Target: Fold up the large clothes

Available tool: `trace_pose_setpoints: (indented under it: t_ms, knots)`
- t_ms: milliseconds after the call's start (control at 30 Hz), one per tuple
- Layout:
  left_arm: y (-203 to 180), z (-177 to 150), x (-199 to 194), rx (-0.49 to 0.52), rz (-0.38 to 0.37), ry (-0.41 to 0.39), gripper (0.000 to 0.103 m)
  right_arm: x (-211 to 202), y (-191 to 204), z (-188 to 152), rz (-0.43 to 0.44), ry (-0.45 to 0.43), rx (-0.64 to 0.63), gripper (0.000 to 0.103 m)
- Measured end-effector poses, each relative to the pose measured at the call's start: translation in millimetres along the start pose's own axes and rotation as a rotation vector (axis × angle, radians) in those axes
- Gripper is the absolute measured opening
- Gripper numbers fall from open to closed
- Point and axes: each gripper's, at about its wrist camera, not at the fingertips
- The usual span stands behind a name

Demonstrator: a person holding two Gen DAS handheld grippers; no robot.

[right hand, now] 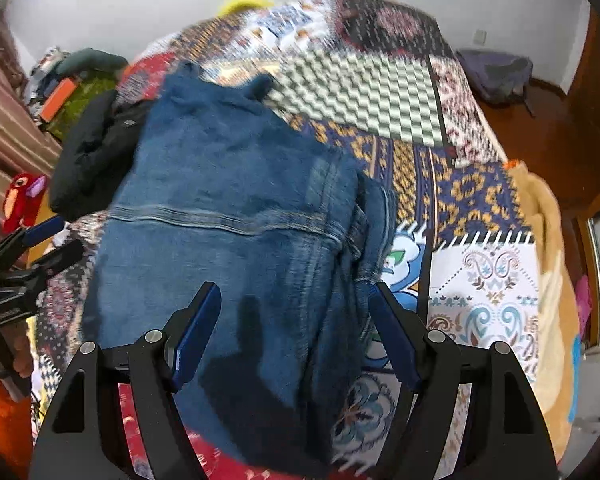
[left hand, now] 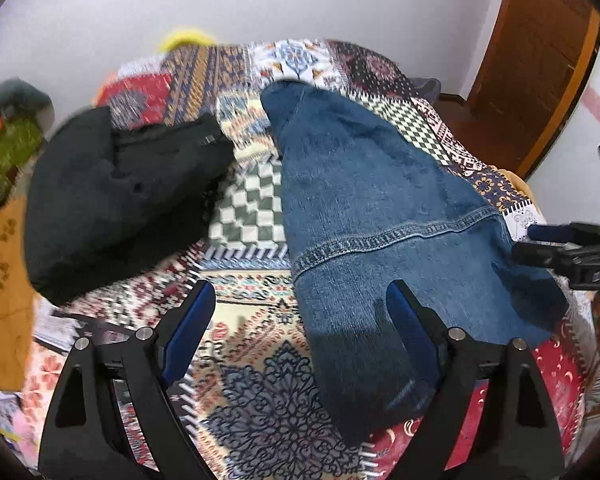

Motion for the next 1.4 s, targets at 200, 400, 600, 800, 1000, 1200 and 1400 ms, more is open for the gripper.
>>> trace_pose_setpoints:
  t_ms: [200, 400, 600, 800, 1000, 1200, 1400]
  knots:
    - [13.0, -7.7, 45.6, -0.115, -0.205, 0.115, 0.087, 29.1, -35.9, -1.6, 0.110, 0.100, 0.126, 0.074]
    - [24.3, 1.5, 72.1, -0.201, -0.372, 0.169, 0.087, 44.0, -63.4, 6.3, 0.231, 0.161, 0.224, 0.080]
    - [25.2, 15.6, 97.1, -0.243, -0.453, 0.218, 0.091, 55.9, -56.1, 19.1, 0.258, 0.173, 0.215, 0.083]
    - [29.8, 24.8, 123.3, -0.318, -0.531, 0.265, 0.095, 66.1, -59.9, 25.2, 0.302, 0.198, 0.233, 0.083]
    - [19.1, 25.9, 122.6, -0.325, -0.524, 0.280, 0.085, 63.2, -55.9, 26.9, 0.319, 0.212, 0.252, 0.064]
    - [-3.5, 20.4, 103.6, -0.265, -0.499, 0.287, 0.065, 42.7, -46.5, 28.4, 0.339, 0.187, 0.254, 0.032]
    - [-25.5, 29.0, 58.6, -0.187, -0.417, 0.229, 0.048, -0.3, -13.2, 33.7, 0.269, 0.114, 0.158, 0.027]
Point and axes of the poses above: each gripper's, at about its wrist camera, not at the fingertips, and x roughly the way its jaws point, y to its left, z to its top, and after that the axes turned 3 degrees about y, right-handed
